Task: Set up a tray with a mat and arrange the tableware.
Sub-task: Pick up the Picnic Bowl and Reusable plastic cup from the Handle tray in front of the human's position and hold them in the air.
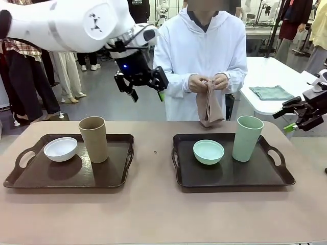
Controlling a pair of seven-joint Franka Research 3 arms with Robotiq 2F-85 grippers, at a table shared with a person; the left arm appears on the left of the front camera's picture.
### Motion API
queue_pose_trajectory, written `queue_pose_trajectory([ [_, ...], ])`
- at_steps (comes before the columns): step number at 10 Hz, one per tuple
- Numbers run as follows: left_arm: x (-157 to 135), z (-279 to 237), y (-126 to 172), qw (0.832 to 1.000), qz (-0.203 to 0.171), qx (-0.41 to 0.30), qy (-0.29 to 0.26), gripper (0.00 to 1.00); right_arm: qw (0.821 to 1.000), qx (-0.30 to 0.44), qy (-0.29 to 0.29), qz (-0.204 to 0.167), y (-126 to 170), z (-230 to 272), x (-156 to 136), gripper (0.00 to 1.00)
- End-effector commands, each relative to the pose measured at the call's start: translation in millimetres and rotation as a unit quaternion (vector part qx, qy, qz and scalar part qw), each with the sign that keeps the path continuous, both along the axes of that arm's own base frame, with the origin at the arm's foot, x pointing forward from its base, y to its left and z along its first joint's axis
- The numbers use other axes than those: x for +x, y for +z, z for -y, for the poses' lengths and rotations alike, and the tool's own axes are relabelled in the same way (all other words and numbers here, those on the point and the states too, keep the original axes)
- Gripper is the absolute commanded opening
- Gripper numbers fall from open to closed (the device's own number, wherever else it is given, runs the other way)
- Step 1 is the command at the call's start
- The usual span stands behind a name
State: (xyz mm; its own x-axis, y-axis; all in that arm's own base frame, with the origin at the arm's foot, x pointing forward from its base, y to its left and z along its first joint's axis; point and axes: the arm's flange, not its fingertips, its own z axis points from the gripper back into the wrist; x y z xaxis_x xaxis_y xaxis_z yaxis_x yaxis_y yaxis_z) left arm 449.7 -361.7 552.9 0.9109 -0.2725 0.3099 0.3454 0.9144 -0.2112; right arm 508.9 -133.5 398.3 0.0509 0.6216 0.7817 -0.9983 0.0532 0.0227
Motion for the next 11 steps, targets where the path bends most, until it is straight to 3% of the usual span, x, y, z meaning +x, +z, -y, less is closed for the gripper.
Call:
queue_pose_trajectory([
  [1, 11.0, 14.8, 4.2, 1.000, 0.014, -0.005, 0.024, 1.00, 1.000, 0.010, 0.005, 0.004, -2.3, 6.9, 6.7, 1.00],
  [2, 0.0, 0.0, 0.0, 1.000, 0.000, 0.000, 0.000, 1.00, 1.000, 0.000, 0.000, 0.000, 0.0, 0.0, 0.0, 1.00],
  [6, 6.9, 7.2, -1.4, 1.000, 0.000, -0.002, 0.005, 1.00, 1.000, 0.001, -0.002, -0.001, -1.4, 2.1, 1.7, 1.00],
  [8, 6.7, 43.6, -11.6, 0.999, -0.014, -0.016, 0.041, 1.00, 0.996, 0.024, 0.079, 0.022, -30.4, -9.5, 15.9, 1.00],
  [11, 12.7, 63.5, -32.4, 0.997, -0.015, 0.015, 0.078, 1.00, 0.996, 0.070, 0.050, 0.018, -58.6, -13.5, 22.4, 1.00],
])
